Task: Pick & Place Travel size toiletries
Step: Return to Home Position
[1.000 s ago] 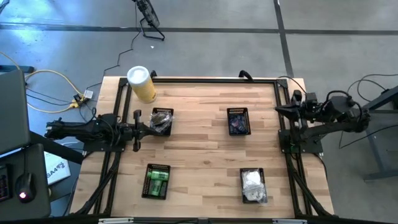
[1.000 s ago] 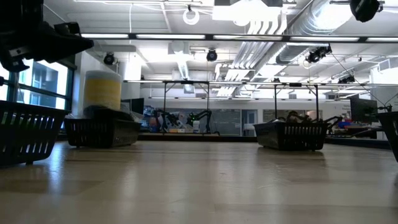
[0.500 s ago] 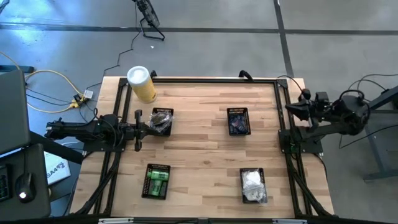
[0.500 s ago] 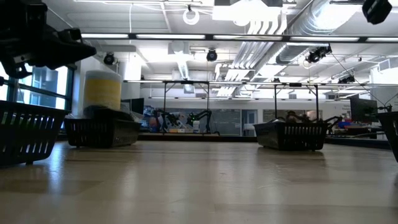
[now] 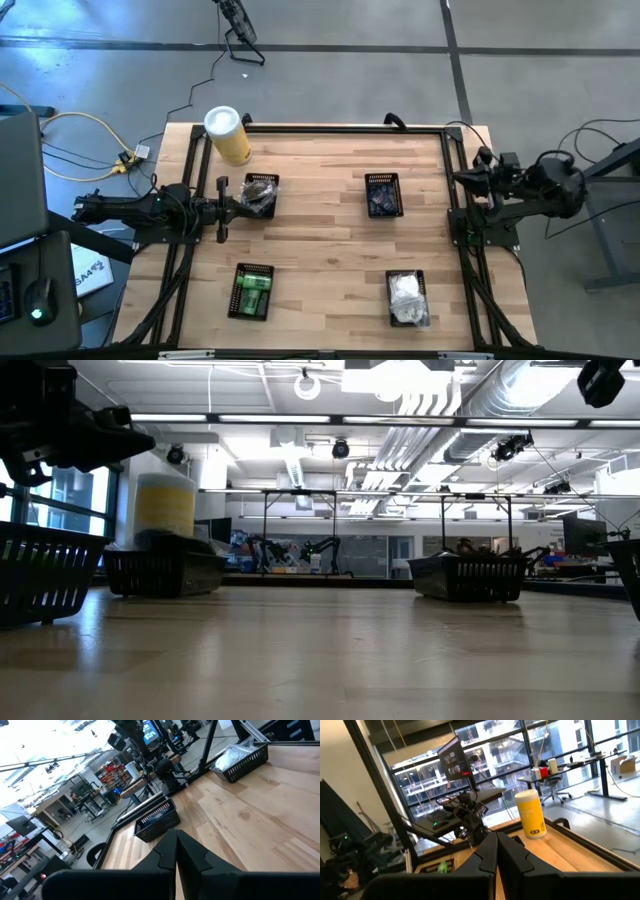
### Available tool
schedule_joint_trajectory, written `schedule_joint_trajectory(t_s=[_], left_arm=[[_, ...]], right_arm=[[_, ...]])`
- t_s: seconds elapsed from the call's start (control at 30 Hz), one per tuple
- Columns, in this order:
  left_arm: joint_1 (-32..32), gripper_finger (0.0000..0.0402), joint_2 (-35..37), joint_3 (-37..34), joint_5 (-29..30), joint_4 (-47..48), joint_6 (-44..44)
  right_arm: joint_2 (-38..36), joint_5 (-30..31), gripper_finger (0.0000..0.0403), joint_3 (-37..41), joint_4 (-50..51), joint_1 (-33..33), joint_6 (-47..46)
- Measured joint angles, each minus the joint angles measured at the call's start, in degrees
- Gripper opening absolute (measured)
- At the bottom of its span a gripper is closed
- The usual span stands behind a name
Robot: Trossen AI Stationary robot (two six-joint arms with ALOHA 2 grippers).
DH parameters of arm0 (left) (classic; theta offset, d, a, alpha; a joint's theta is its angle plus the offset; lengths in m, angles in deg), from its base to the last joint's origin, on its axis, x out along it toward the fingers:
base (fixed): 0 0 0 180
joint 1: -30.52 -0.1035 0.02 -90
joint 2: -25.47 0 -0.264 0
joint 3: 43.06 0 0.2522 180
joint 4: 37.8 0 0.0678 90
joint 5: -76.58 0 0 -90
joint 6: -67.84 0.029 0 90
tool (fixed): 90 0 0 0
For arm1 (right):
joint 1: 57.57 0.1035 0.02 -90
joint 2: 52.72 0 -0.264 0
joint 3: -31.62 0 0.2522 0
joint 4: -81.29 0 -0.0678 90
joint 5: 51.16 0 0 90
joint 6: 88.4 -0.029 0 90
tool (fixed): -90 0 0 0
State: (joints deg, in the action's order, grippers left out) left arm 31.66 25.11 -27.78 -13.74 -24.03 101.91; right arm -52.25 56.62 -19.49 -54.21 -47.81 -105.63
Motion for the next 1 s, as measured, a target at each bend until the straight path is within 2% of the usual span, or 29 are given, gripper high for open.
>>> schedule_joint_trajectory(t_s=[0.53,1.0], left_arm=[[0.0,0.0,0.0,-0.04,0.0,0.11,-0.03],[0.0,0.0,-0.02,-0.09,-0.02,0.98,-1.4]], right_arm=[[-0.07,0.04,0.0002,25.65,-29.22,0.0,0.82],[-0.09,0.07,0.0002,33.85,-33.13,0.0,0.82]])
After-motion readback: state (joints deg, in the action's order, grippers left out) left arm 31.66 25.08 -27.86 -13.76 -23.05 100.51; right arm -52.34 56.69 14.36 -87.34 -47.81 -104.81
